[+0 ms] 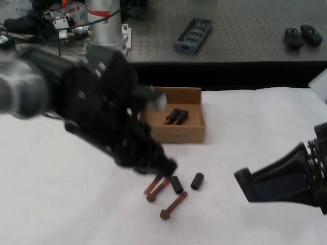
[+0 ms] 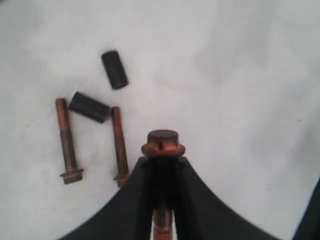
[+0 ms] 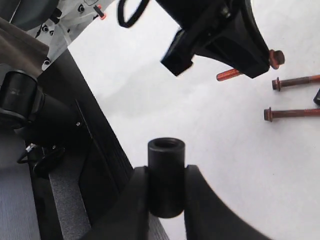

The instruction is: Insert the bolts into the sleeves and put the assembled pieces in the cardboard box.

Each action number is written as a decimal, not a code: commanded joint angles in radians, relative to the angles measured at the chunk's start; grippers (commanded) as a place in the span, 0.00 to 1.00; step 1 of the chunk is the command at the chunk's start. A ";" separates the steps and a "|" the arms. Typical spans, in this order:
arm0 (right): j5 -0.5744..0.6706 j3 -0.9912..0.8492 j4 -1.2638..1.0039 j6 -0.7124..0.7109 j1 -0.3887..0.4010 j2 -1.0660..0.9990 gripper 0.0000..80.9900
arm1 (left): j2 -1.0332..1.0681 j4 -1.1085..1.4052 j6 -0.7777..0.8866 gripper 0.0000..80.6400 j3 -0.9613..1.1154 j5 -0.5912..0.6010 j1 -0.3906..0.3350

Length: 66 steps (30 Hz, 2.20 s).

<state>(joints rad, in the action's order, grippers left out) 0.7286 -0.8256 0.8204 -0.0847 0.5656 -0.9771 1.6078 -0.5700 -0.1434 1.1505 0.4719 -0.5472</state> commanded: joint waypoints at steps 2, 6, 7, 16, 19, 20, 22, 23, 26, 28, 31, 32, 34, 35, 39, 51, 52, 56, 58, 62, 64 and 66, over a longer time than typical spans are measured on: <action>0.004 -0.005 -0.082 0.002 -0.004 -0.014 0.03 | -0.106 0.107 0.143 0.01 0.012 0.167 0.031; 0.006 -0.005 -0.118 0.002 -0.004 -0.060 0.03 | -0.166 0.249 0.257 0.01 0.011 0.256 0.057; 0.006 -0.005 -0.123 0.002 -0.004 -0.069 0.03 | -0.179 0.285 0.282 0.01 0.011 0.274 0.063; 0.051 -0.005 -0.295 0.110 -0.004 -0.114 0.03 | -0.221 0.523 0.445 0.01 0.011 0.360 0.070; 0.057 -0.005 -0.367 0.159 -0.004 -0.114 0.03 | -0.221 0.570 0.491 0.01 0.011 0.378 0.070; 0.064 -0.005 -0.381 0.167 -0.004 -0.114 0.03 | -0.222 0.596 0.514 0.01 0.011 0.385 0.070; 0.067 -0.005 -0.406 0.182 -0.004 -0.114 0.03 | -0.222 0.651 0.573 0.01 0.011 0.402 0.070; 0.067 -0.005 -0.417 0.182 -0.004 -0.114 0.03 | -0.222 0.680 0.596 0.01 0.011 0.409 0.070; 0.075 -0.005 -0.457 0.212 -0.004 -0.114 0.03 | -0.222 0.741 0.655 0.01 0.011 0.418 0.070; 0.075 -0.005 -0.496 0.242 -0.004 -0.114 0.03 | -0.222 0.761 0.669 0.01 0.011 0.438 0.070; 0.075 -0.005 -0.555 0.290 -0.004 -0.114 0.03 | -0.222 0.771 0.688 0.01 0.011 0.443 0.062; 0.075 -0.005 -0.576 0.303 -0.004 -0.114 0.03 | -0.222 0.774 0.690 0.01 0.011 0.445 0.056; 0.072 -0.005 -0.614 0.321 -0.004 -0.114 0.03 | -0.222 0.774 0.689 0.01 0.011 0.457 0.040; 0.067 -0.005 -0.627 0.329 -0.004 -0.114 0.03 | -0.222 0.774 0.689 0.01 0.011 0.458 0.031; 0.067 -0.005 -0.642 0.341 -0.004 -0.114 0.03 | -0.222 0.774 0.682 0.01 0.011 0.453 0.001; 0.058 -0.005 -0.632 0.360 -0.006 -0.114 0.03 | -0.222 0.774 0.630 0.01 0.011 0.421 0.001; 0.058 -0.005 -0.627 0.360 -0.006 -0.114 0.03 | -0.222 0.774 0.629 0.01 0.011 0.406 0.003; 0.058 -0.005 -0.613 0.360 -0.006 -0.114 0.03 | -0.222 0.754 0.627 0.01 0.011 0.406 0.005; 0.058 -0.005 -0.612 0.360 -0.006 -0.114 0.03 | -0.222 0.733 0.603 0.01 0.011 0.406 0.005; 0.058 -0.005 -0.602 0.360 -0.006 -0.114 0.03 | -0.222 0.704 0.586 0.01 0.011 0.401 0.005; 0.053 -0.005 -0.602 0.357 -0.006 -0.114 0.03 | -0.222 0.698 0.586 0.01 0.011 0.405 0.005; 0.043 -0.005 -0.602 0.357 -0.006 -0.111 0.03 | -0.222 0.697 0.586 0.01 0.011 0.405 0.005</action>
<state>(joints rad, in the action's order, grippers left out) 0.7774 -0.8256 0.2266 0.2741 0.5656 -1.0911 1.3981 0.1299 0.4595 1.1511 0.8717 -0.5435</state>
